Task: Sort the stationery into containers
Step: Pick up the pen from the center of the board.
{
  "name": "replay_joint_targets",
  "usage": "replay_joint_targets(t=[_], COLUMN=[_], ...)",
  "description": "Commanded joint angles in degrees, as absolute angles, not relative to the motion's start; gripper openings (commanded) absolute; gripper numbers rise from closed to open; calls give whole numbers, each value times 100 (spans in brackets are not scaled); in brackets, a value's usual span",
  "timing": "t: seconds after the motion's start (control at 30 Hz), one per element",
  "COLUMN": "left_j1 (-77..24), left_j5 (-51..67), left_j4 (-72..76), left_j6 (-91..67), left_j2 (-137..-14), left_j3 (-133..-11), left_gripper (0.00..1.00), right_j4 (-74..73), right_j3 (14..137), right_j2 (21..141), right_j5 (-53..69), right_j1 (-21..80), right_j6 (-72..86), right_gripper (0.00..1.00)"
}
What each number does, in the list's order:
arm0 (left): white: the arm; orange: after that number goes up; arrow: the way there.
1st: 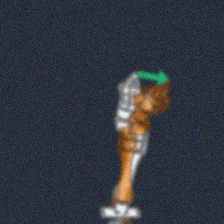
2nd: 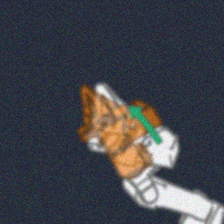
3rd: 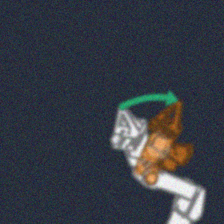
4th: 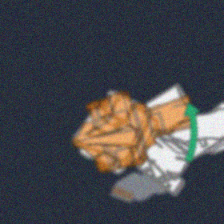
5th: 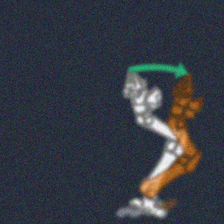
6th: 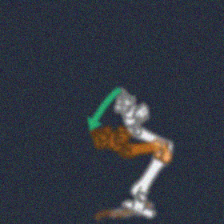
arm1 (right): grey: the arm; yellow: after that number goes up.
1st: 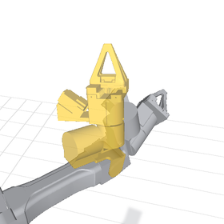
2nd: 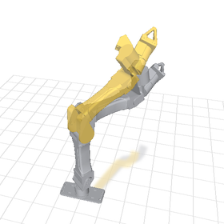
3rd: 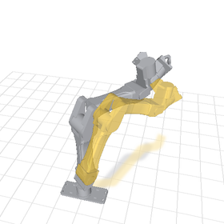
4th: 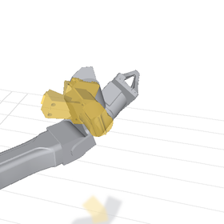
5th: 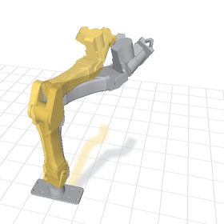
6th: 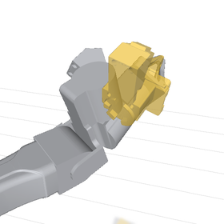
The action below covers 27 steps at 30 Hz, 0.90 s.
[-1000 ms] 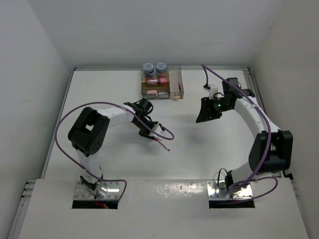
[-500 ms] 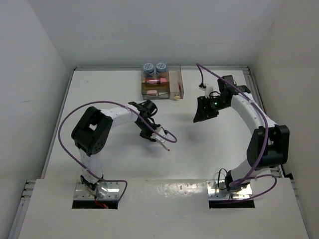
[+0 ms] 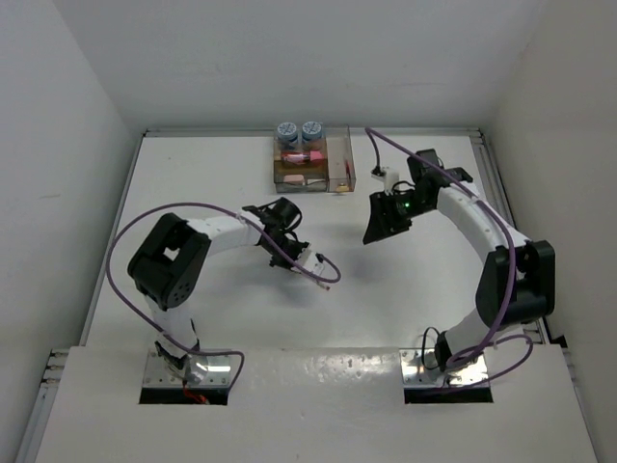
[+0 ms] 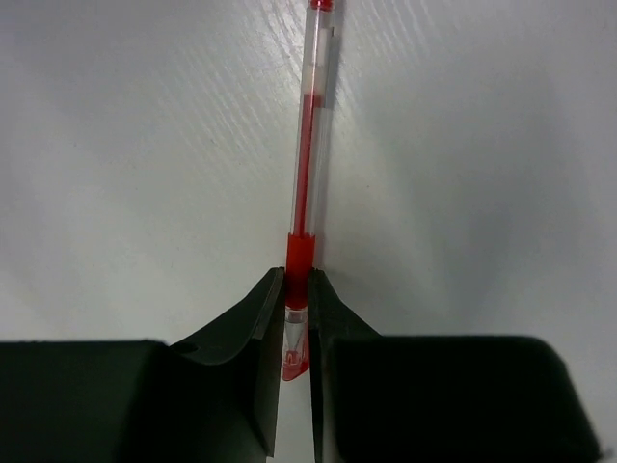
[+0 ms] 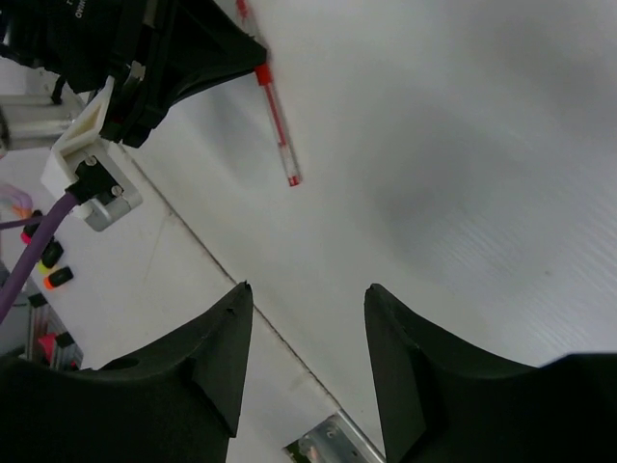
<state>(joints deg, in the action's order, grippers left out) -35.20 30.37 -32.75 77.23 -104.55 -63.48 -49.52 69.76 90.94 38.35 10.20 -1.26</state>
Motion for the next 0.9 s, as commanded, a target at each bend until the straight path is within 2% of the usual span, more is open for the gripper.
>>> replay_joint_targets(t=[0.0,0.27,0.43,0.7,0.87], left_j1=[-3595,-3814,-3990,-4236,-4254], left_j5=[3225,3340,3138,2936,2813], left_j4=[-2481,-2171,-2373,-2083,-1855], left_j6=[7428,6777,7224,7523,7444], left_j2=[-9627,-8851,-8702,-8253,-8288], left_j3=[-6039,-6504,-6504,-6161,-6258], left_gripper=[7,6,6,5,4], right_j4=[-4843,-4913,-4632,-4667,-4886], right_j3=[6760,7040,7189,7268,7339], right_j2=[9079,9500,9764,9922,9940], right_j5=[4376,5246,5678,5730,5775], right_j1=[1283,1828,1819,1872,2109], right_j6=[-105,324,939,924,677], right_gripper=[51,65,65,66,60])
